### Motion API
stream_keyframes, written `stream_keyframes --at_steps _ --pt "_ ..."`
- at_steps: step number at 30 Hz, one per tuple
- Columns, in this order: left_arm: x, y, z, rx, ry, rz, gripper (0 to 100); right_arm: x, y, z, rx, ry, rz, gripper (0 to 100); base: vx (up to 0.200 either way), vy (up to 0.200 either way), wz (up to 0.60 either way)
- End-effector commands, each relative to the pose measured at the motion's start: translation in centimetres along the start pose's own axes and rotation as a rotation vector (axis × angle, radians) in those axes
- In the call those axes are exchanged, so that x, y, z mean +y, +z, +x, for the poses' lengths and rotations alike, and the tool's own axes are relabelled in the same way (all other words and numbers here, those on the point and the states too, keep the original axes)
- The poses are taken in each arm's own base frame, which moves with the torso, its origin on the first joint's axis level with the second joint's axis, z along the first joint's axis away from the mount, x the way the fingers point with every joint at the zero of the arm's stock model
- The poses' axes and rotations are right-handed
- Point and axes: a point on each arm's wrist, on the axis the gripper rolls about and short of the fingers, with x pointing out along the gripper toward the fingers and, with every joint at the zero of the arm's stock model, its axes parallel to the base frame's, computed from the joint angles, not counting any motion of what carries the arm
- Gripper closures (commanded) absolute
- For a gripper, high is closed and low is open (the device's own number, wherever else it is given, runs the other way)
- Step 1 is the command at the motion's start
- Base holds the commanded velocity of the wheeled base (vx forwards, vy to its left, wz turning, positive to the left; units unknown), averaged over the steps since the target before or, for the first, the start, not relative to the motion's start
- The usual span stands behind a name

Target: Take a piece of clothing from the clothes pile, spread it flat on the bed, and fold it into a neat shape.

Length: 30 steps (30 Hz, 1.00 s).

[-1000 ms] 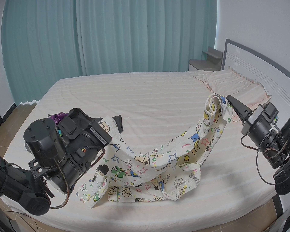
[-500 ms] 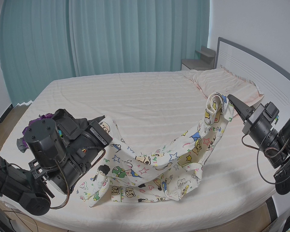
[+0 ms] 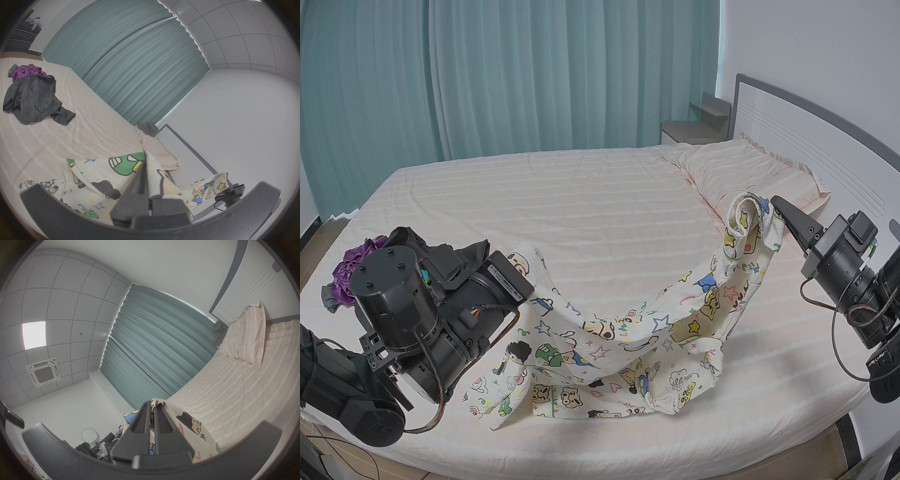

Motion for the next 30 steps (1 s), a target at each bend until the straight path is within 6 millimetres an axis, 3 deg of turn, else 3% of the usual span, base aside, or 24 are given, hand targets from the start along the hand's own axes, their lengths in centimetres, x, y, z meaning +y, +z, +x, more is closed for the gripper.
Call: stream_keyframes --at_steps 1,7,30 --pt "0.1 -0.1 0.0 0.001 0.003 0.001 100 0.0 0.1 0.0 -0.005 0.007 -0.001 100 0.0 0.0 0.0" --pt "0.0 -0.1 -0.1 0.003 0.0 0.002 100 0.1 0.1 0.0 -0.006 0.008 -0.002 100 0.0 0.0 0.0" --pt "-1.5 2.5 -2.3 -0.084 -0.054 0.043 100 2.0 1.4 -1.3 -0.036 0.087 -0.014 100 -0.2 0.0 0.0"
